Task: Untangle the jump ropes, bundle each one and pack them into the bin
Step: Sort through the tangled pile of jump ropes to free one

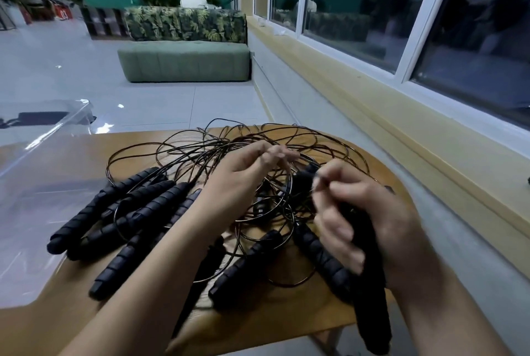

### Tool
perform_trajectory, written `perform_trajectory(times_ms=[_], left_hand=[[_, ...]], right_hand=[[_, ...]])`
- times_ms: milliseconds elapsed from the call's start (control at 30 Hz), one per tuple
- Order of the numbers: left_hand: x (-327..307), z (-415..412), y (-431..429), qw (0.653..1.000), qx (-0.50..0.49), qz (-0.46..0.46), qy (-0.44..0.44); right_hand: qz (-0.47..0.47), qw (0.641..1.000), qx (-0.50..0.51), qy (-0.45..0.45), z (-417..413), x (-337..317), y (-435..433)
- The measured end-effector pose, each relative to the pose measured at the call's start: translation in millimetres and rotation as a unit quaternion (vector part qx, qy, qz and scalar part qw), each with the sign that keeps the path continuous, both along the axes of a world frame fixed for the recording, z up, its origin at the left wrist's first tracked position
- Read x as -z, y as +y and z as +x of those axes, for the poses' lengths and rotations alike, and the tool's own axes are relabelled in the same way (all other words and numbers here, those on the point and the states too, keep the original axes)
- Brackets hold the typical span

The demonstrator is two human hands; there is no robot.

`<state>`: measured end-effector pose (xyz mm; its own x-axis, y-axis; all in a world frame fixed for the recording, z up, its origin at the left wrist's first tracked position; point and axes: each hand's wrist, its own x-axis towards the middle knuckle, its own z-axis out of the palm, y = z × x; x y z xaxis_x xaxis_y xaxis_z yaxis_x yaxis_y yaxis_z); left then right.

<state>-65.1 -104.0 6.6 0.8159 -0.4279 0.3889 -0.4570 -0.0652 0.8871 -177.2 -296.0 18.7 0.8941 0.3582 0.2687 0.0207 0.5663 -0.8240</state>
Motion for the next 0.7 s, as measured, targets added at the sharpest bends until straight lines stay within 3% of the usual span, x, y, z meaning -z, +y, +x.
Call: perform_trajectory(times_ms=[67, 200, 333, 400, 500, 600, 700], left_hand=[[6.0, 0.8, 2.5, 0.999, -0.018, 0.041, 0.009], [19.0, 20.6, 20.9, 0.967, -0.174, 0.153, -0.103], [11.1, 32.9, 46.1, 0.979, -0.180, 0.076, -0.064], [3.6, 31.1, 52.5, 0.986, -0.157, 0.024, -0.045], [-11.2, 15.7, 45.0, 0.993, -0.112, -0.024, -0.040], [-26.6, -5.9, 24.2, 0.995, -0.080, -0.048, -0.018], [-31.6, -23.6, 6.3, 0.998, -0.049, -0.025, -0.009]], right_hand=[[0.080, 0.996, 0.043, -0.012, 3.1, -3.4, -6.6], [0.143, 0.981, 0.133, -0.015, 9.6, -6.8, -22.6], [0.154, 0.968, 0.198, 0.009, 13.4, -5.4, -32.8], [0.079, 0.967, 0.242, 0.020, 13.2, -6.9, -31.2], [-0.111, 0.960, 0.255, 0.023, 15.7, -0.8, -17.2], [-0.283, 0.915, 0.286, 0.032, 23.2, 5.5, 6.0], [-0.359, 0.890, 0.282, 0.011, 27.6, 0.6, 22.6]])
